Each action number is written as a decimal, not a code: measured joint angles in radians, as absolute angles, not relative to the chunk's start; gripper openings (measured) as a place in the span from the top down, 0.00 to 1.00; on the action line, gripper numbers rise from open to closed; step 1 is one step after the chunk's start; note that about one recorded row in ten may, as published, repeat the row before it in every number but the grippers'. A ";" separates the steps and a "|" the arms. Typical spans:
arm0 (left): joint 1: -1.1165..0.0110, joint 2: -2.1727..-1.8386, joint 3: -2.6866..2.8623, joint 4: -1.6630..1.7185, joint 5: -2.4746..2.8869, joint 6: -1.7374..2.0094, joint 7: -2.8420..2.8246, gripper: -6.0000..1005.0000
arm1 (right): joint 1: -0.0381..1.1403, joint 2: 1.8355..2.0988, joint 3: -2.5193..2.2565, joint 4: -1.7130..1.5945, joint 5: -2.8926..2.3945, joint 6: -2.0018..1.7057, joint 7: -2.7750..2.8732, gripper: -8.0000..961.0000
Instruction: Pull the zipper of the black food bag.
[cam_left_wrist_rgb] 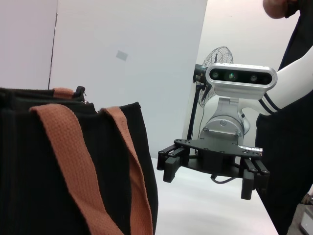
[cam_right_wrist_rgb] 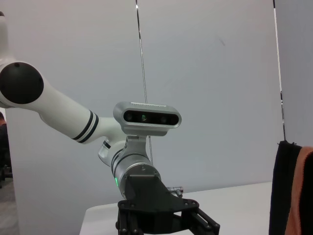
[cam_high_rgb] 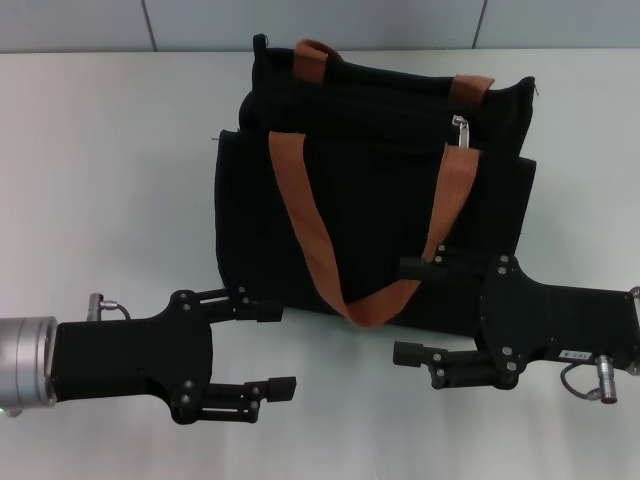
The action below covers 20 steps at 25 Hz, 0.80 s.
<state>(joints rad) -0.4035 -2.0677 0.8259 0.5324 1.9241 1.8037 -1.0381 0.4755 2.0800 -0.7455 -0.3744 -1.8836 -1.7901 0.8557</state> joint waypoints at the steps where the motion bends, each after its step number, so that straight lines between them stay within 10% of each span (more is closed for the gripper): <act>1: -0.403 -2.068 0.826 0.532 1.924 1.804 -1.038 0.20 | 0.476 2.080 -0.745 -0.374 -1.884 -1.790 0.856 0.14; 20: -0.406 -2.068 0.831 0.532 1.925 1.792 -1.037 0.20 | 0.476 2.080 -0.745 -0.380 -1.884 -1.788 0.859 0.14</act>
